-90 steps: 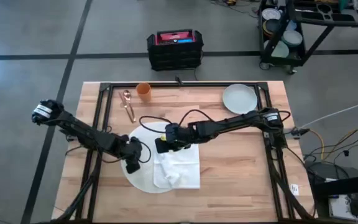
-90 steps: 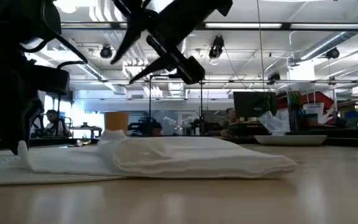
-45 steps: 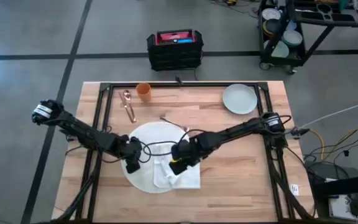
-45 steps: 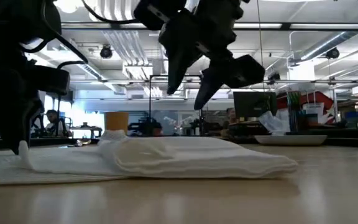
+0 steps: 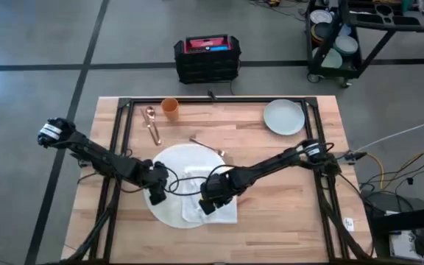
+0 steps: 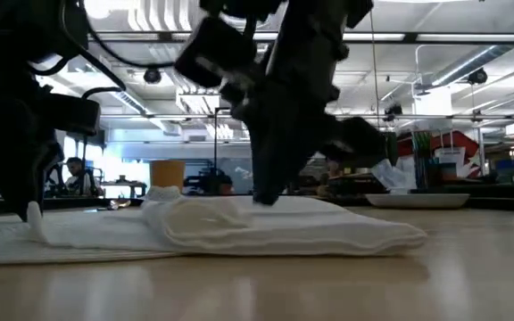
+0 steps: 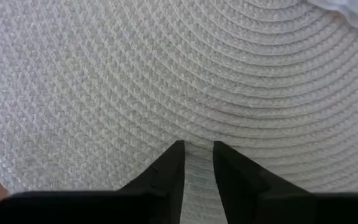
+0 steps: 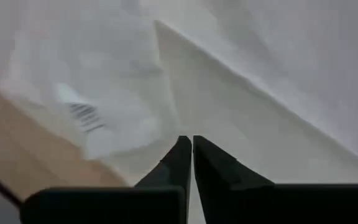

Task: Set table place
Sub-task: Fold the white napkin

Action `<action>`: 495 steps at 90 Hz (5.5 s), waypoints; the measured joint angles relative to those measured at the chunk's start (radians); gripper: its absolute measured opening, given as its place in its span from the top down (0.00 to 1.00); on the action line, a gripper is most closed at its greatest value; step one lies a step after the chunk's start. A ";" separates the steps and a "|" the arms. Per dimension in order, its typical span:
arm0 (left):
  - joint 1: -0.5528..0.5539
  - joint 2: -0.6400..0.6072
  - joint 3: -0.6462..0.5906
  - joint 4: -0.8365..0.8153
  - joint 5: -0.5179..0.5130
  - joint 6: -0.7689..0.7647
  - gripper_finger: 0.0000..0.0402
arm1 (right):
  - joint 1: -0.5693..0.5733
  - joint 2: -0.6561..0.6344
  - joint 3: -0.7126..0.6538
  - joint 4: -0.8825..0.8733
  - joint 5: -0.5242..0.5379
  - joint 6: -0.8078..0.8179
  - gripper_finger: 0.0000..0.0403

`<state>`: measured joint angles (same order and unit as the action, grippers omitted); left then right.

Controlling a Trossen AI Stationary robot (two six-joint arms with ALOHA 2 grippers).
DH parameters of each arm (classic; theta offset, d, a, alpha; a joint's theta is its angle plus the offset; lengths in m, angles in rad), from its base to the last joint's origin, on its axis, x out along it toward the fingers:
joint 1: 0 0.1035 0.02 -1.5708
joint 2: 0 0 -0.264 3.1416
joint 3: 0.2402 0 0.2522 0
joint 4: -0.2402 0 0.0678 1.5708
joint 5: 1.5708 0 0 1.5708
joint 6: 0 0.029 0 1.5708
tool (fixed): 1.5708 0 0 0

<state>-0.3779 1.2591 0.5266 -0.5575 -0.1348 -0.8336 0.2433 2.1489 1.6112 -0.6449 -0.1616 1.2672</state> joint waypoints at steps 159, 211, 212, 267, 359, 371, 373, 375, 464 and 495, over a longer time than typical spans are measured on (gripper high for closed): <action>0.145 0.863 1.281 -0.462 0.440 0.986 0.47 | 0.606 -0.607 -0.404 -0.883 0.450 0.799 0.89; 0.159 0.962 1.290 -0.475 0.406 1.045 0.46 | 0.643 -0.584 -0.405 -0.837 0.442 0.820 0.89; 0.159 0.962 1.290 -0.472 0.406 1.047 0.46 | 0.643 -0.584 -0.405 -0.836 0.442 0.820 0.89; 0.159 0.962 1.250 -0.473 0.430 1.060 0.49 | 0.643 -0.584 -0.405 -0.835 0.442 0.817 0.92; 0.158 0.936 1.233 -0.582 0.433 1.055 0.99 | 0.643 -0.584 -0.405 -0.851 0.443 0.801 0.93; 0.157 0.935 1.233 -0.616 0.433 1.040 1.00 | 0.642 -0.584 -0.405 -0.857 0.448 0.800 0.94; 0.157 0.935 1.233 -0.622 0.433 1.035 1.00 | 0.642 -0.584 -0.405 -0.859 0.448 0.800 0.94; 0.156 0.935 1.233 -0.626 0.434 1.032 1.00 | 0.642 -0.584 -0.405 -0.861 0.449 0.800 0.94; 0.022 0.915 1.233 -0.846 0.625 0.952 1.00 | 0.642 -0.584 -0.405 -0.892 0.450 0.788 0.94; 0.010 0.815 1.224 -0.904 0.248 0.874 1.00 | 0.642 -0.584 -0.406 -0.912 0.499 0.816 0.93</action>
<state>-0.3675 2.0742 1.7505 -1.4620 0.1134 0.0405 0.8856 1.5646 1.2057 -1.5568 0.3375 2.0829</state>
